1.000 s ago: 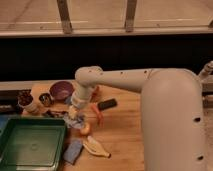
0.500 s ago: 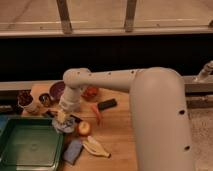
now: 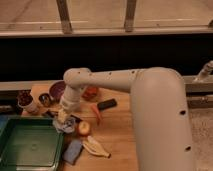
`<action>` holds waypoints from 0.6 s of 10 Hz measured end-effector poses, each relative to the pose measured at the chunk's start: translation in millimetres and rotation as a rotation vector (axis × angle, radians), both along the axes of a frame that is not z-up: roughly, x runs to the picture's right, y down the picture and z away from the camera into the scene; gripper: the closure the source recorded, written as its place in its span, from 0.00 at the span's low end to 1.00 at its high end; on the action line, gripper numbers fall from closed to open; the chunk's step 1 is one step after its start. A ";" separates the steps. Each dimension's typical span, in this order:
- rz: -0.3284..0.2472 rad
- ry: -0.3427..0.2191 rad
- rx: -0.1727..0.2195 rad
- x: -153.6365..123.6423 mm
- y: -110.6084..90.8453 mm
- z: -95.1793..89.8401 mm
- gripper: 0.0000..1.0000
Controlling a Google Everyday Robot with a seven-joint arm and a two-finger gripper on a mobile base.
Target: Wipe tray with towel
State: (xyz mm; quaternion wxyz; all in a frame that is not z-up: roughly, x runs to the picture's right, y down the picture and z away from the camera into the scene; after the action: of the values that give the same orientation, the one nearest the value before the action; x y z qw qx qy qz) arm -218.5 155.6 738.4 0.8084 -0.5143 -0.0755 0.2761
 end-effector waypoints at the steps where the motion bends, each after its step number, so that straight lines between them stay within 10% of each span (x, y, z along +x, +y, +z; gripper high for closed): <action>1: -0.002 0.008 0.013 -2.2 1.5 0.1 1.00; 6: -0.039 0.003 0.070 -44.3 8.5 5.5 1.00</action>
State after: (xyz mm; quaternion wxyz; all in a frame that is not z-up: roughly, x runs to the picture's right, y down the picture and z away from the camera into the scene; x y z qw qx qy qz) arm -262.8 164.1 743.9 0.8313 -0.4866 -0.0737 0.2584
